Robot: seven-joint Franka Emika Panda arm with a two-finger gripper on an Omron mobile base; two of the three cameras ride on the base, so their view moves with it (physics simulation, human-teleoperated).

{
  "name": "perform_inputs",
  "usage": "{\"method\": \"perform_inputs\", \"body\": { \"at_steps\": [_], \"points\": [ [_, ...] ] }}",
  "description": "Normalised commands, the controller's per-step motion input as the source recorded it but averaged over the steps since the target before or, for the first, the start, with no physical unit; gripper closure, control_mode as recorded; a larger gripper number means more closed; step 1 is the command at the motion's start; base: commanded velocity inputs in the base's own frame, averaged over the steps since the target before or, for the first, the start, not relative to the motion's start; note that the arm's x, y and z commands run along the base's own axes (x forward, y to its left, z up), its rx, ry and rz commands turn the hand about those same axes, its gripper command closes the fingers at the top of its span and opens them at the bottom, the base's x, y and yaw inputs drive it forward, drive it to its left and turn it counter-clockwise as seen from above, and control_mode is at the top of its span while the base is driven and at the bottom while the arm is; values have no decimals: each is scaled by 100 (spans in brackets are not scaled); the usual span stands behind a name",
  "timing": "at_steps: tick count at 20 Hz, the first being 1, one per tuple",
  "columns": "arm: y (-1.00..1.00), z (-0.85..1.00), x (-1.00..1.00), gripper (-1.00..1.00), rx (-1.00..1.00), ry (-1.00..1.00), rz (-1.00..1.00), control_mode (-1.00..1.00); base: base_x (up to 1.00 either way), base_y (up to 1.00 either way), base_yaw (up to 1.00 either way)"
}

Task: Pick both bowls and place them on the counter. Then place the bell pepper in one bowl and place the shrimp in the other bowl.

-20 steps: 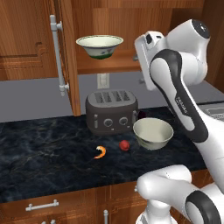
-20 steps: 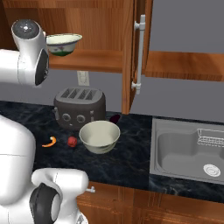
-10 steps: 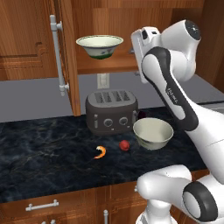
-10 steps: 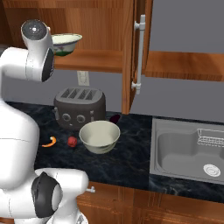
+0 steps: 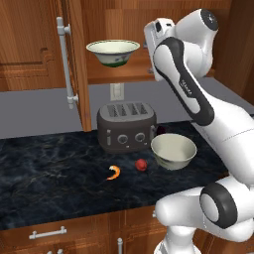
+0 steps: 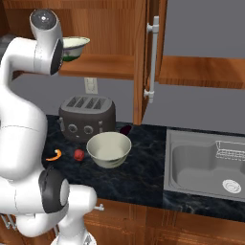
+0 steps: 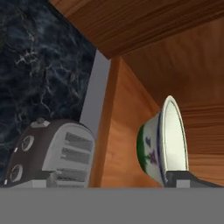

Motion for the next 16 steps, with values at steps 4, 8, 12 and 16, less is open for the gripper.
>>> {"method": "perform_inputs", "body": {
  "at_steps": [4,8,12,16],
  "points": [
    [4,-9,37,-100,0,0,0,-100,0,0,0],
    [9,-5,37,-100,0,0,0,-100,0,0,0],
    [13,-2,32,-100,0,1,0,-100,0,0,0],
    [16,0,29,-100,0,1,0,-100,0,0,0]
  ]
}}
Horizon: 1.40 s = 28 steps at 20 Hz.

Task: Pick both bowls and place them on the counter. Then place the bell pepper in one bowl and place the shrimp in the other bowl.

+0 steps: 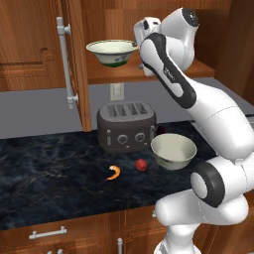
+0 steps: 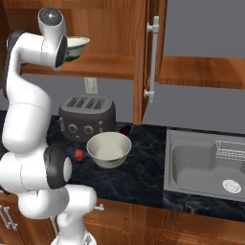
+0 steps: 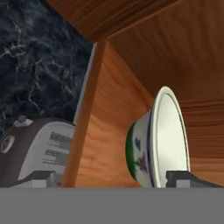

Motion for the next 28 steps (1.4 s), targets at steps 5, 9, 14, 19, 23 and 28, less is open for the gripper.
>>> {"method": "perform_inputs", "body": {
  "at_steps": [5,9,14,19,23,28],
  "points": [
    [13,0,30,-100,0,2,0,-100,0,0,0],
    [4,0,31,-100,0,2,0,-100,0,0,0],
    [0,-2,29,-100,0,3,0,-100,0,0,0],
    [2,-6,27,-100,0,3,0,-100,0,0,0],
    [2,-6,28,-100,0,3,0,-100,0,0,0],
    [2,-5,26,-100,0,3,0,-100,0,0,0]
  ]
}}
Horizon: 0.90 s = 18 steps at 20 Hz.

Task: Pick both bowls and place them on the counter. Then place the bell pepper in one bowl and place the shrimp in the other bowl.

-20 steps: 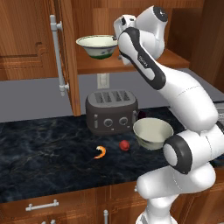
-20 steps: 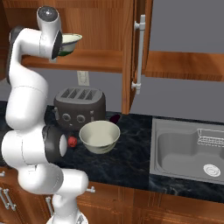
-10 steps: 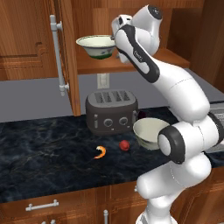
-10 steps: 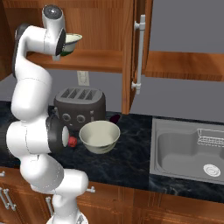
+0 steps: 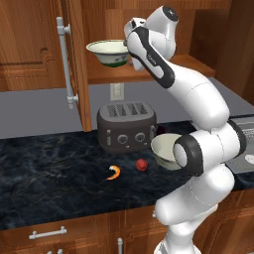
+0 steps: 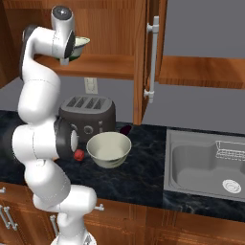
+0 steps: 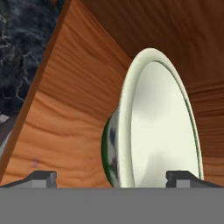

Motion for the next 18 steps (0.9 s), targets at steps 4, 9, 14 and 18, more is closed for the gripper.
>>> {"method": "perform_inputs", "body": {
  "at_steps": [4,9,14,18],
  "points": [
    [1,-2,20,-100,0,3,0,-100,0,0,0],
    [0,-5,15,-100,0,3,0,-100,0,0,0],
    [1,-11,11,-100,0,5,0,-100,0,0,0],
    [6,-14,8,-100,0,4,0,-100,0,0,0]
  ]
}}
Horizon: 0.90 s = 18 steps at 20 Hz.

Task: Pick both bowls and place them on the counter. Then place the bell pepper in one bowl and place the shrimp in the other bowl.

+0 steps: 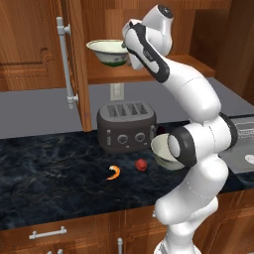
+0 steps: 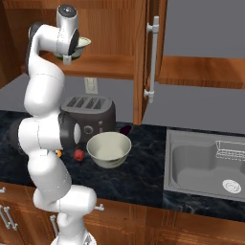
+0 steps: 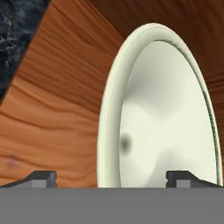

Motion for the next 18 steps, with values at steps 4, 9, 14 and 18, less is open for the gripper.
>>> {"method": "perform_inputs", "body": {
  "at_steps": [4,9,14,18],
  "points": [
    [12,-13,1,100,-1,0,0,-100,0,0,0],
    [1,-8,-3,100,0,0,0,-100,0,0,0],
    [0,-7,-27,100,0,-5,0,-100,0,0,0],
    [0,-15,-56,100,0,-7,0,-100,0,0,0]
  ]
}}
